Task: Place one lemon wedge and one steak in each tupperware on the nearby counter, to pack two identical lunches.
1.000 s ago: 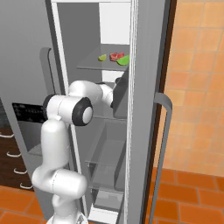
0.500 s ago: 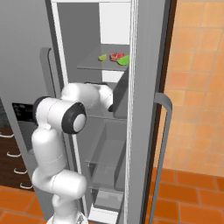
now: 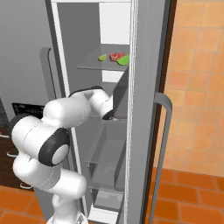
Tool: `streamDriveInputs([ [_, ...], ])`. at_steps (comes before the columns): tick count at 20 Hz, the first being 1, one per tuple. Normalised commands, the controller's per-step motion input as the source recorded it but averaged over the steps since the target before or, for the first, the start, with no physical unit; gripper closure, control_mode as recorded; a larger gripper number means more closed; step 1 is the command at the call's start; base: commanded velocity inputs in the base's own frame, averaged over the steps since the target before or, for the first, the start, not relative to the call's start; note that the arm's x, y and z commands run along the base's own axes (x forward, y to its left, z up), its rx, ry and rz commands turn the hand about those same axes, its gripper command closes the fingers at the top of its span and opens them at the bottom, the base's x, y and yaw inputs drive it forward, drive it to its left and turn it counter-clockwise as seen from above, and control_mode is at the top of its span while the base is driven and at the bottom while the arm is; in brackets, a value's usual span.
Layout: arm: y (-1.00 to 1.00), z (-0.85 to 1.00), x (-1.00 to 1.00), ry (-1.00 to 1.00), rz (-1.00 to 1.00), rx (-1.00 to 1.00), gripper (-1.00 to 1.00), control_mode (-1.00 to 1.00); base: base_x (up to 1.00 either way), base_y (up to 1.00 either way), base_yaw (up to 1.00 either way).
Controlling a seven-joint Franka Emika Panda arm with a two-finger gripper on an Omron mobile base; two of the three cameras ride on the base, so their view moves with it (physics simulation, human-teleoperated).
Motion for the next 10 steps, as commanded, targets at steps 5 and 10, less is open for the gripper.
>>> streamDriveInputs([
  [5, 0.53, 0.85, -0.77, 0.09, 0.03, -0.11, 1.0, -1.0, 0.0, 0.0, 0.0],
  [10, 0.36, 0.68, -0.91, 0.12, 0.02, -0.08, 1.0, -1.0, 0.0, 0.0, 0.0],
])
